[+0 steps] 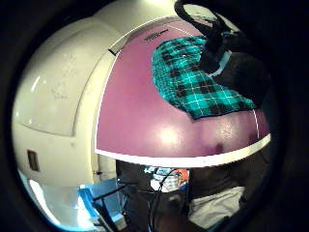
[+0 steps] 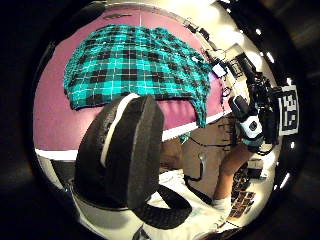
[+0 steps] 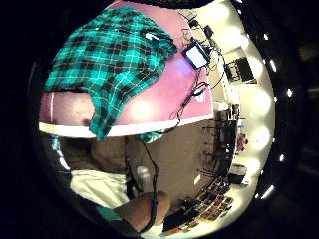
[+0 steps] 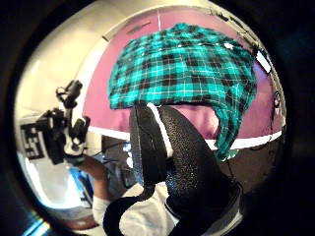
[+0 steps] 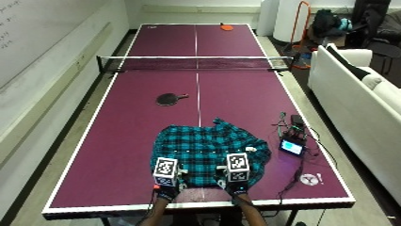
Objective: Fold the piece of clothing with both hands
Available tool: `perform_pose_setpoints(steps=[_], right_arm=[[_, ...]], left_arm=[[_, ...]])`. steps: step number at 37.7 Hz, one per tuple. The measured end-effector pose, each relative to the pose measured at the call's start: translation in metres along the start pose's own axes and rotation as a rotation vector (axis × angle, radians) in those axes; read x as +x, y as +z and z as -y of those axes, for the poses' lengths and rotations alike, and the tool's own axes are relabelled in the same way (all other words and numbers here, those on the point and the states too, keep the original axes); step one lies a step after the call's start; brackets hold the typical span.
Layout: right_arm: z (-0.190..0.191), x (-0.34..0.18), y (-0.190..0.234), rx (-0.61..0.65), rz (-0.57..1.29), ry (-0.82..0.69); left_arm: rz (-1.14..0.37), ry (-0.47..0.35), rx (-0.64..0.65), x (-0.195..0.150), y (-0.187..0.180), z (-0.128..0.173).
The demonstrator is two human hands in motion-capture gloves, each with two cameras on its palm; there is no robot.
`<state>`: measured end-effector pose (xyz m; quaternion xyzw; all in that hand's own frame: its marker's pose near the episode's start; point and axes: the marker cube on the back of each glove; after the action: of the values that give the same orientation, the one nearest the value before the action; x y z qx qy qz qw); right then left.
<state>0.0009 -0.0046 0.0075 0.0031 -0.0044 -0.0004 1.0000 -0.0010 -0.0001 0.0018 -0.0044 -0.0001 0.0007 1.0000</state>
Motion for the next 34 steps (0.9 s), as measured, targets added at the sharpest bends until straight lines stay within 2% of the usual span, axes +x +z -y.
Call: perform_pose_setpoints(steps=[16, 26, 31, 34], right_arm=[[0.002, 0.007, 0.003, -0.004, 0.034, 0.019], [0.014, 0.021, 0.033, -0.017, -0.004, 0.044], [0.026, 0.033, 0.081, -0.135, -0.002, 0.069], [0.023, 0.035, 0.093, -0.225, 0.030, 0.051]], left_arm=[[0.010, 0.007, 0.018, 0.001, 0.004, 0.002], [0.041, -0.008, -0.018, -0.003, 0.026, 0.008], [0.054, -0.052, -0.097, -0.014, 0.066, 0.020], [0.069, -0.063, -0.150, -0.014, 0.055, 0.009]])
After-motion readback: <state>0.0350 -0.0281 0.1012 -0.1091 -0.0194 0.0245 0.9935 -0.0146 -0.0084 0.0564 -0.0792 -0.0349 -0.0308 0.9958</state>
